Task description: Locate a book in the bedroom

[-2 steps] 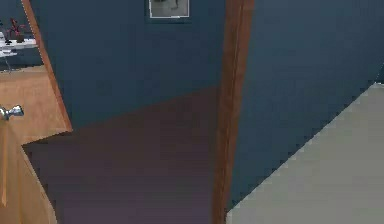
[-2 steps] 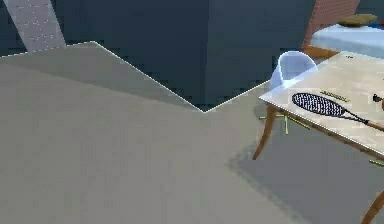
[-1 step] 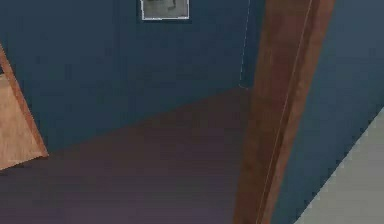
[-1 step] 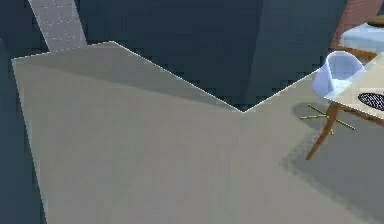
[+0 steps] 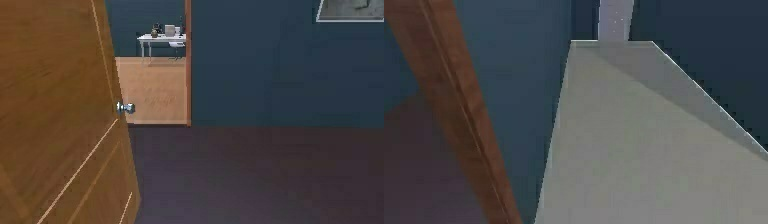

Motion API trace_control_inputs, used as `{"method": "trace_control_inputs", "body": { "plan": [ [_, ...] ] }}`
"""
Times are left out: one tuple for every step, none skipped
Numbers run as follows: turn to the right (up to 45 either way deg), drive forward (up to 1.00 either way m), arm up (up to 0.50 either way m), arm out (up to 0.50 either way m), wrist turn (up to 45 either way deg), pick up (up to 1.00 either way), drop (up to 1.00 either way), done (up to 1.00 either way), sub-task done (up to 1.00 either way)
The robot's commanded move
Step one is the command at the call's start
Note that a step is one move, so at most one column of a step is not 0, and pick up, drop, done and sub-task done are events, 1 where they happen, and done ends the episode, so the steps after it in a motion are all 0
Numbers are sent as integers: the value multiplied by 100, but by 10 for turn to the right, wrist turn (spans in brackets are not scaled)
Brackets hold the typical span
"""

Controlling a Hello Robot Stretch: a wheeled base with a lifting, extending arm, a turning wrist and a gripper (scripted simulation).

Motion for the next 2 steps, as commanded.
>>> {"method": "trace_control_inputs", "body": {
  "plan": [
    [0, 100, 0, 0, 0, 0, 0, 0, 0],
    [-30, 0, 0, 0, 0, 0, 0, 0, 0]
  ]
}}
